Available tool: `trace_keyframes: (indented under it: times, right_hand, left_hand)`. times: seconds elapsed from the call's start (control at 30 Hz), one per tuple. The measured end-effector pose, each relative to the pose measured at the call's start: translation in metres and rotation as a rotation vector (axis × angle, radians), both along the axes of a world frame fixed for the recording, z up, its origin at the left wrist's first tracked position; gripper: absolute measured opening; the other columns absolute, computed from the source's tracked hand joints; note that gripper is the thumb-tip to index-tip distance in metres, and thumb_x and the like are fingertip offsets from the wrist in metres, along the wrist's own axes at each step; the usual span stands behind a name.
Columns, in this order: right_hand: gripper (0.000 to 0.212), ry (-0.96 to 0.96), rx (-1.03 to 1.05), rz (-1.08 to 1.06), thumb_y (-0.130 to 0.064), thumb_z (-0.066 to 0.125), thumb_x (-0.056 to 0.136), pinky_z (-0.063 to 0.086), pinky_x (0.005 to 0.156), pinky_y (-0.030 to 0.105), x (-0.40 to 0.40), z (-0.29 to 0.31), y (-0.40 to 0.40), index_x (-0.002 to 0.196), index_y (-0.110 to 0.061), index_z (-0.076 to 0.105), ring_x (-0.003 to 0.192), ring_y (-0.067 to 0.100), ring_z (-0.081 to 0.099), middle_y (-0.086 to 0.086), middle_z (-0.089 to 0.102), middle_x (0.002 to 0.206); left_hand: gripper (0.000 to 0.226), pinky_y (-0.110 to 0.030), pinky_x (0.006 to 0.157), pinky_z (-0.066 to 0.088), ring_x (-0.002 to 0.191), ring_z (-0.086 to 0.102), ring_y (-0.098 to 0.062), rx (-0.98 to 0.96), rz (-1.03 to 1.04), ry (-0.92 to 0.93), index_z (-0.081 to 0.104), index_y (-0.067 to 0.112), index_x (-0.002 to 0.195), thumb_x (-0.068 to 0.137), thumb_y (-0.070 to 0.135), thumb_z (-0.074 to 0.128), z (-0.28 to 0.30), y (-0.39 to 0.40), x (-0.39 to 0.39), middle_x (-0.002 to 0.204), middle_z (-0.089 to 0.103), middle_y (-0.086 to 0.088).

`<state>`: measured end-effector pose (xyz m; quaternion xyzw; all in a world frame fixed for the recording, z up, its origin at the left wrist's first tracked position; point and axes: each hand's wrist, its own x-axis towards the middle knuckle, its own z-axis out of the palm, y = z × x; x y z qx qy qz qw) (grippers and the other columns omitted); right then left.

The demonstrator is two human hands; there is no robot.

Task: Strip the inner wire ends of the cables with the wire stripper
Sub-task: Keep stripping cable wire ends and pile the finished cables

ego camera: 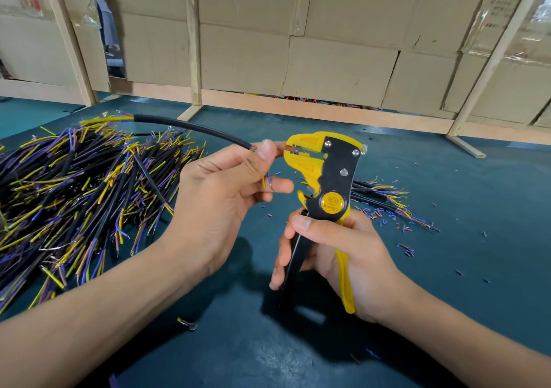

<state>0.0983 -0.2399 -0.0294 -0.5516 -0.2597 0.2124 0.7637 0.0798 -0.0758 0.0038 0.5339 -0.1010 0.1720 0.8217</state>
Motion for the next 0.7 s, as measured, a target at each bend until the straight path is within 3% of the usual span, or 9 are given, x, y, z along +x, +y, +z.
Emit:
trace_keyframes:
  times: [0.5,0.7]
  right_hand:
    - [0.018,0.002,-0.003,-0.014,-0.023,0.07,0.077,0.052,0.059,0.047,-0.0038,0.0029,0.0004,0.075,-0.006,0.067,0.051,0.037,0.063,0.022,0.061,0.063]
    - [0.016,-0.02,-0.011,-0.016,-0.023,0.068,0.076,0.051,0.055,0.044,-0.0027,0.0031,-0.001,0.072,-0.008,0.067,0.048,0.036,0.062,0.02,0.06,0.06]
  left_hand:
    - [0.017,-0.026,0.061,0.049,0.063,0.068,-0.024,-0.019,0.0,0.019,0.072,0.016,0.066,0.075,0.03,0.073,-0.0002,-0.0009,-0.0003,0.106,0.075,-0.008]
    - [0.012,-0.03,0.065,0.045,0.06,0.065,-0.021,-0.013,-0.018,0.002,0.074,0.019,0.071,0.081,0.024,0.07,-0.0009,-0.0011,0.0013,0.097,0.072,-0.006]
